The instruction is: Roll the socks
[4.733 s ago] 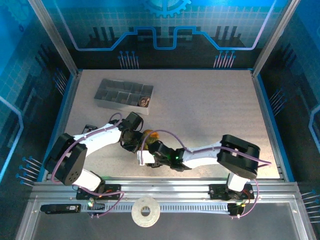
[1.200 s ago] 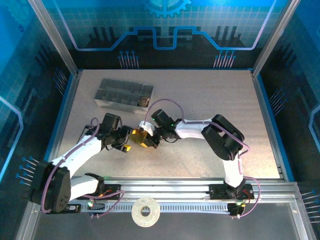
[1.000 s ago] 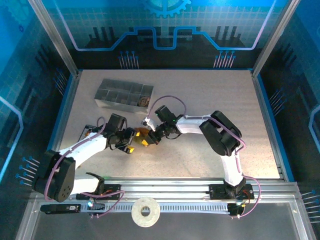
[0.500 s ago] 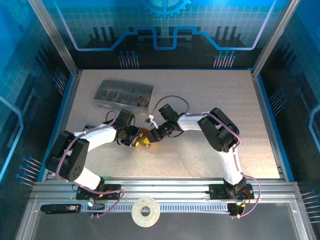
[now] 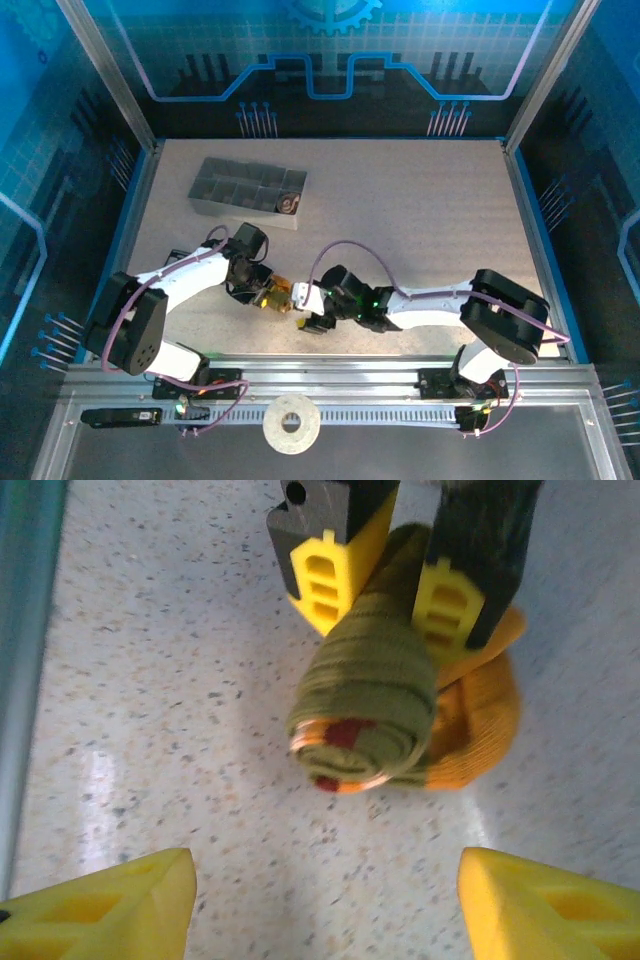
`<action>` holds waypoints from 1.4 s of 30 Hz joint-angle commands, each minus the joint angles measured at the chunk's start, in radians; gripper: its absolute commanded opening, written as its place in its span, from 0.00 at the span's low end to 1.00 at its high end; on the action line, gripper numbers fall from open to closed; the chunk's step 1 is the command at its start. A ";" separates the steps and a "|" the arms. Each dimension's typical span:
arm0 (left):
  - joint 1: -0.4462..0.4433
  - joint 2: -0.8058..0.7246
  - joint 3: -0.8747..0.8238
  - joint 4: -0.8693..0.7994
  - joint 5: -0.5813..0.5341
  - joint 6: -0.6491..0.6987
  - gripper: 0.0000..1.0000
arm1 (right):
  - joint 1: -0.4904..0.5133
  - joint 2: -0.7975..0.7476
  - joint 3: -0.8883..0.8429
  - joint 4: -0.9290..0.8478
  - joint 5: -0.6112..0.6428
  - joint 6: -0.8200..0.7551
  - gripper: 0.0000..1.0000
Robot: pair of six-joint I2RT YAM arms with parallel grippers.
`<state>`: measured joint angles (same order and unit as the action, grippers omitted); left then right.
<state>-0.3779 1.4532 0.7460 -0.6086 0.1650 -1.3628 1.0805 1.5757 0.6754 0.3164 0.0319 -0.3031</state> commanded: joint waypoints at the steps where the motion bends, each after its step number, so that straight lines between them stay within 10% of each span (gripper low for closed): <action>1: -0.008 0.038 -0.012 -0.151 -0.009 -0.031 0.17 | 0.065 0.047 0.033 0.121 0.277 -0.200 0.70; 13: -0.007 0.122 0.042 -0.128 0.022 -0.012 0.19 | 0.125 0.298 0.212 0.108 0.353 -0.242 0.61; 23: 0.041 -0.067 0.035 -0.097 0.030 -0.048 0.63 | -0.007 0.340 0.287 -0.196 0.090 0.012 0.00; 42: 0.061 -0.193 -0.026 0.047 0.049 -0.136 0.78 | -0.247 0.503 0.403 -0.394 -0.481 0.341 0.00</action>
<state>-0.2970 1.2354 0.7158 -0.5678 0.1978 -1.4616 0.8566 1.9854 1.0954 0.1520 -0.3992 -0.0414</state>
